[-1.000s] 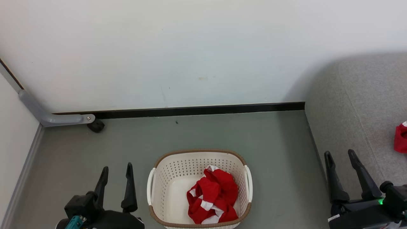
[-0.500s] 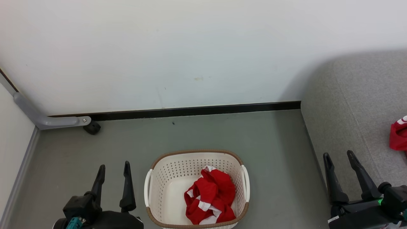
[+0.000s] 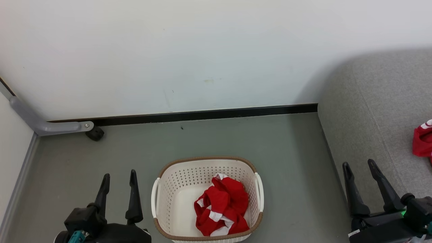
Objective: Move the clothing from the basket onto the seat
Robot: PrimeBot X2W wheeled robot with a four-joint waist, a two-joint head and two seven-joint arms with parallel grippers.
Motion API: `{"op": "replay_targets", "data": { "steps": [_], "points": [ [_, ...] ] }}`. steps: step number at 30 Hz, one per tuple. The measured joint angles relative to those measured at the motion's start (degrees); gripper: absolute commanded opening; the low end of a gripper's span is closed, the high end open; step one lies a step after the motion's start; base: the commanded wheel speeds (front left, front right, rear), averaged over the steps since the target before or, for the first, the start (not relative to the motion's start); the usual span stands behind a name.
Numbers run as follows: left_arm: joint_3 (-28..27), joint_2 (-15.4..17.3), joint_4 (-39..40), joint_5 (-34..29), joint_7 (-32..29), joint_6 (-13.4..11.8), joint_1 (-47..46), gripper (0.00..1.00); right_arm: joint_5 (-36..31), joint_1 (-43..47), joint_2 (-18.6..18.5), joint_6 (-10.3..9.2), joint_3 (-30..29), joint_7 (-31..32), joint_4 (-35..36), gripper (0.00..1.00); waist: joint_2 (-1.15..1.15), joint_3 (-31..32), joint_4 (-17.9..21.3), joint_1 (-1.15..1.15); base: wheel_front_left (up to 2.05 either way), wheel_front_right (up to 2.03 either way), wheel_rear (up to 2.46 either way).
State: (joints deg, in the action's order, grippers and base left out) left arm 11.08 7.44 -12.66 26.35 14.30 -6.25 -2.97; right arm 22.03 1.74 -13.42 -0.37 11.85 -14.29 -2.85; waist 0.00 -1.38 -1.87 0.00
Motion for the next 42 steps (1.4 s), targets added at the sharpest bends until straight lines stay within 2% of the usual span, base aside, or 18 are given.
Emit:
{"op": "replay_targets", "data": {
  "steps": [15,42],
  "points": [
    [-1.1,-0.2,1.1,-1.3,0.0,1.8,0.0,1.0,-1.2,-0.1,1.0,1.48,-1.3,0.0,0.3,1.0,0.0,-1.9,0.7,0.0,0.0,0.0,0.0],
    [-0.9,-0.1,0.9,-2.3,0.0,5.8,-8.0,1.0,-3.1,-6.8,2.6,3.42,-4.8,0.0,2.5,1.0,0.01,-13.9,2.7,0.01,0.0,0.0,0.0]
  ]
}}
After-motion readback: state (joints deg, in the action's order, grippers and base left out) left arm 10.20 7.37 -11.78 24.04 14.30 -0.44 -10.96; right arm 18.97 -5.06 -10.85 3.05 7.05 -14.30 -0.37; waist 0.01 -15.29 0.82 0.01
